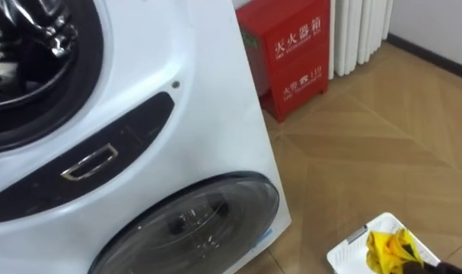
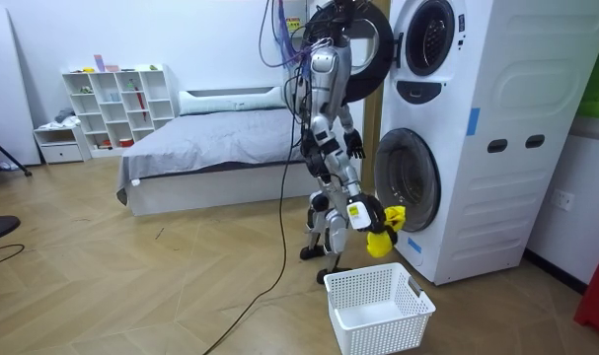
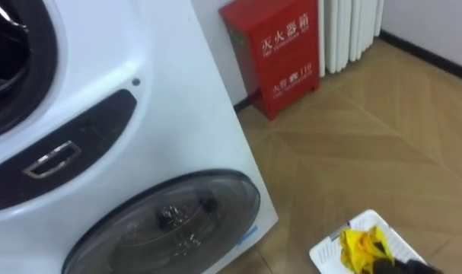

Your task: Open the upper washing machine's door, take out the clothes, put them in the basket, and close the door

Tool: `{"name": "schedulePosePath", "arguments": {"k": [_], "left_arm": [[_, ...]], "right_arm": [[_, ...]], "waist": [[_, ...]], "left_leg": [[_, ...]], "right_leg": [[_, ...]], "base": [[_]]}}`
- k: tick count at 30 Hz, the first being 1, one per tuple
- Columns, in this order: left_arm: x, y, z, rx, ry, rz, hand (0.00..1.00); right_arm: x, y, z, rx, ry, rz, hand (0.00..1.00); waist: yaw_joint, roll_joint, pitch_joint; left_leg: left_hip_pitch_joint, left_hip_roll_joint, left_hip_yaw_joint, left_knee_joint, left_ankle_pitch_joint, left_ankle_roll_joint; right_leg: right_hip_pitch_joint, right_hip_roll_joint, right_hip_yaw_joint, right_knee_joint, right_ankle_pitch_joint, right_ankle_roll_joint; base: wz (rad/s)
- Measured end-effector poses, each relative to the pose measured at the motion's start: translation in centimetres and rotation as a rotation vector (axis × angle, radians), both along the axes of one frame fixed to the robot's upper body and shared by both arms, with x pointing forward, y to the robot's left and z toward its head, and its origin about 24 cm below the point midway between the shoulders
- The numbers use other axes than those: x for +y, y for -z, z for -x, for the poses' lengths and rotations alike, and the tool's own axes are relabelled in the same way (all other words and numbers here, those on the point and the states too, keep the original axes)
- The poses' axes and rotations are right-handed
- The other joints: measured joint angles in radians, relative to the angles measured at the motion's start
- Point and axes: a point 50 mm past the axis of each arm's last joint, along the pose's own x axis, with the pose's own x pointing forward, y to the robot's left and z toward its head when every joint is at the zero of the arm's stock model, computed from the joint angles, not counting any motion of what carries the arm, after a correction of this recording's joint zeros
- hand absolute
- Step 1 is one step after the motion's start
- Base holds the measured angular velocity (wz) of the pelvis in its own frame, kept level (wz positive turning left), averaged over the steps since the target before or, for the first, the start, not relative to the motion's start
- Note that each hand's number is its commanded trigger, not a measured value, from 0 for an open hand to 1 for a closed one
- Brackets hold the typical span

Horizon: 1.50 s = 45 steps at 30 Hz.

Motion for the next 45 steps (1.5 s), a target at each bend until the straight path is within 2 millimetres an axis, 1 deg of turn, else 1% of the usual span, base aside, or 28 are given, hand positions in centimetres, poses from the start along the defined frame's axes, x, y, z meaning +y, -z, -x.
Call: {"name": "schedulePosePath", "arguments": {"k": [1,4,7,12,20,25,30,33,36,37,38,39,40,41,42,43,44,45], "left_arm": [[-0.2,0.0,-0.2,0.000,0.015,-0.001,0.00],[-0.6,0.0,-0.7,-0.014,0.014,-0.005,0.00],[-0.8,-0.1,-0.9,-0.023,0.026,-0.015,0.00],[-0.9,0.0,-0.7,-0.011,0.029,-0.017,0.00],[-0.7,0.0,-0.7,-0.016,0.018,-0.044,0.00],[-0.7,0.0,-0.7,-0.026,0.013,-0.055,0.00],[-0.7,-0.1,-0.9,-0.042,-0.024,-0.042,0.00],[-0.6,-0.2,-0.7,-0.061,-0.036,-0.052,0.00],[-0.6,-0.2,-0.6,-0.066,-0.040,-0.050,0.00],[-0.6,-0.1,-0.3,-0.062,-0.044,-0.048,0.00],[-0.4,-0.1,0.0,-0.062,-0.056,-0.047,0.00],[-0.3,-0.1,0.2,-0.063,-0.063,-0.047,0.00],[0.0,-0.1,0.7,-0.059,-0.079,-0.049,0.00],[0.4,-0.1,1.4,-0.058,-0.098,-0.051,0.00],[0.5,-0.1,1.7,-0.056,-0.108,-0.050,0.00],[0.8,0.0,2.2,-0.051,-0.114,-0.057,0.00],[1.0,0.0,2.9,-0.039,-0.123,-0.062,0.00],[1.1,0.1,3.3,-0.029,-0.124,-0.065,0.00]], "right_arm": [[-0.1,-0.3,-0.3,-0.013,0.002,0.022,0.00],[-0.2,-0.7,-0.6,-0.032,0.012,0.038,0.00],[-0.3,-0.7,-0.6,-0.033,0.017,0.042,0.00],[-0.3,-0.7,-0.6,-0.033,0.032,0.050,0.00],[-0.4,-0.8,-0.5,-0.030,0.059,0.060,0.00],[-0.5,-0.8,-0.5,-0.031,0.067,0.061,0.00],[-0.6,-0.9,-0.4,-0.037,0.091,0.077,0.00],[-0.7,-0.9,-0.3,-0.041,0.099,0.074,0.00],[-0.9,-0.8,0.1,-0.050,0.131,0.055,0.00],[-1.0,-0.5,0.7,-0.039,0.142,0.051,0.00],[-1.2,-0.1,1.6,-0.029,0.159,0.038,0.00],[-1.2,0.1,2.0,-0.023,0.170,0.029,0.00],[-1.4,0.4,2.7,-0.014,0.188,0.017,0.00],[-1.6,0.6,3.4,-0.008,0.206,0.007,0.00],[-1.9,0.7,3.8,-0.007,0.219,0.003,0.00],[-2.3,1.1,5.0,0.010,0.252,-0.005,0.00],[-2.6,1.8,6.7,0.044,0.293,-0.032,0.00],[-2.7,2.3,7.5,0.062,0.312,-0.049,0.00]], "waist": [[0.001,0.000,0.0032],[0.001,-0.001,0.0041],[0.001,-0.007,0.0092],[0.000,-0.011,0.0120],[0.000,-0.012,0.0119],[0.000,-0.016,0.0115],[-0.002,-0.018,0.0109],[-0.001,-0.025,0.0085],[-0.003,-0.037,0.0096],[-0.012,-0.048,0.0121],[-0.014,-0.055,0.0077],[-0.014,-0.060,0.0062],[-0.013,-0.074,0.0055],[-0.015,-0.083,0.0032],[-0.014,-0.083,-0.0005],[-0.016,-0.089,-0.0002],[-0.010,-0.098,-0.0018],[-0.004,-0.103,-0.0038]], "left_leg": [[-0.003,-0.002,-0.001,0.000,0.001,0.000],[-0.015,-0.003,0.001,0.003,0.001,0.002],[-0.022,-0.008,0.005,0.001,0.001,0.002],[-0.024,-0.012,-0.001,0.001,0.001,0.002],[-0.027,-0.021,-0.001,0.003,0.001,0.002],[-0.028,-0.021,-0.003,0.003,0.001,0.002],[-0.024,-0.020,-0.017,0.003,0.001,0.002],[-0.013,-0.019,-0.018,0.001,0.001,0.002],[0.002,-0.016,-0.027,0.001,0.001,0.002],[0.016,-0.017,-0.048,0.001,0.001,0.002],[0.030,-0.017,-0.063,0.000,0.001,0.002],[0.038,-0.016,-0.068,0.000,0.001,0.002],[0.050,-0.016,-0.075,0.000,0.001,0.002],[0.059,-0.015,-0.094,0.001,0.001,0.002],[0.061,-0.013,-0.106,0.000,0.001,0.002],[0.078,-0.011,-0.127,-0.002,0.001,0.002],[0.102,-0.010,-0.138,-0.005,0.001,0.001],[0.115,-0.008,-0.145,-0.009,0.001,0.001]], "right_leg": [[-0.004,0.002,0.007,0.003,-0.003,0.003],[-0.017,0.003,0.013,0.006,-0.006,0.006],[-0.031,0.002,0.020,0.019,-0.015,0.008],[-0.034,0.001,0.028,0.017,-0.019,0.012],[-0.038,-0.009,0.022,0.019,-0.026,0.018],[-0.039,-0.010,0.022,0.019,-0.027,0.018],[-0.030,-0.010,0.016,0.016,-0.028,0.016],[-0.022,-0.014,0.003,0.017,-0.029,0.011],[-0.001,-0.019,-0.017,0.014,-0.032,0.006],[0.017,-0.025,-0.037,0.015,-0.040,0.002],[0.037,-0.027,-0.043,0.015,-0.048,0.001],[0.048,-0.027,-0.044,0.014,-0.052,0.001],[0.063,-0.029,-0.056,0.014,-0.059,0.003],[0.081,-0.036,-0.077,0.005,-0.060,0.001],[0.089,-0.039,-0.090,-0.004,-0.059,0.000],[0.120,-0.042,-0.105,-0.020,-0.058,-0.002],[0.154,-0.043,-0.125,-0.034,-0.059,-0.006],[0.173,-0.043,-0.130,-0.043,-0.059,-0.007]], "base": [[0.00],[0.00],[-0.01],[-0.03],[0.00],[0.00],[0.04],[0.01],[0.16],[0.39],[0.42],[0.32],[0.27],[0.29],[0.43],[0.50],[0.48],[0.41]]}}
